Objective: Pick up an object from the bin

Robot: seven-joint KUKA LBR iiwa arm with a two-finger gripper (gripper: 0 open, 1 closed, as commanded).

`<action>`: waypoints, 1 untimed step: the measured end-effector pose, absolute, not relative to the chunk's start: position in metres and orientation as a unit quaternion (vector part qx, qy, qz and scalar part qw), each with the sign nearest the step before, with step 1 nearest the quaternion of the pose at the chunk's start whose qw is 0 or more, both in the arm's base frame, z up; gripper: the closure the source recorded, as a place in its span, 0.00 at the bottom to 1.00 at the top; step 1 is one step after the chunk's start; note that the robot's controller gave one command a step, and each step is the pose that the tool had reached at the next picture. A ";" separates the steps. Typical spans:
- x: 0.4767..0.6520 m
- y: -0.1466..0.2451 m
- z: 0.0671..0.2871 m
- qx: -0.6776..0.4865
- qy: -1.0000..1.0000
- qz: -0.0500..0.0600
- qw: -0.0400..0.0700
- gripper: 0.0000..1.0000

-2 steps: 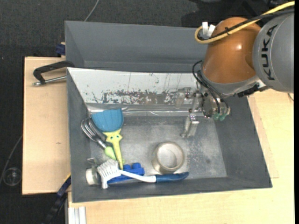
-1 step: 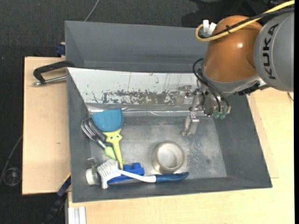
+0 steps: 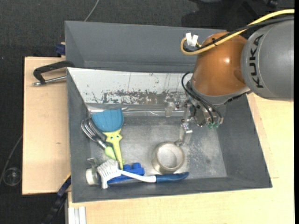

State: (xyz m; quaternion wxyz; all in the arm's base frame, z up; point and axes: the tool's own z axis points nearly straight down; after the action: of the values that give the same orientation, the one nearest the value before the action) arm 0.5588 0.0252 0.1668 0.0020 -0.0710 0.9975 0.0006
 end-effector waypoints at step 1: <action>0.538 0.048 0.145 -0.193 0.981 0.001 0.002 0.00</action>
Offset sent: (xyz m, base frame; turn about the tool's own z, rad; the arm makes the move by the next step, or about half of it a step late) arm -0.0290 0.0124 -0.0438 -0.2887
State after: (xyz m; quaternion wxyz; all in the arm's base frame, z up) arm 0.5383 0.0483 0.1448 0.0020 -0.1933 0.9811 0.0007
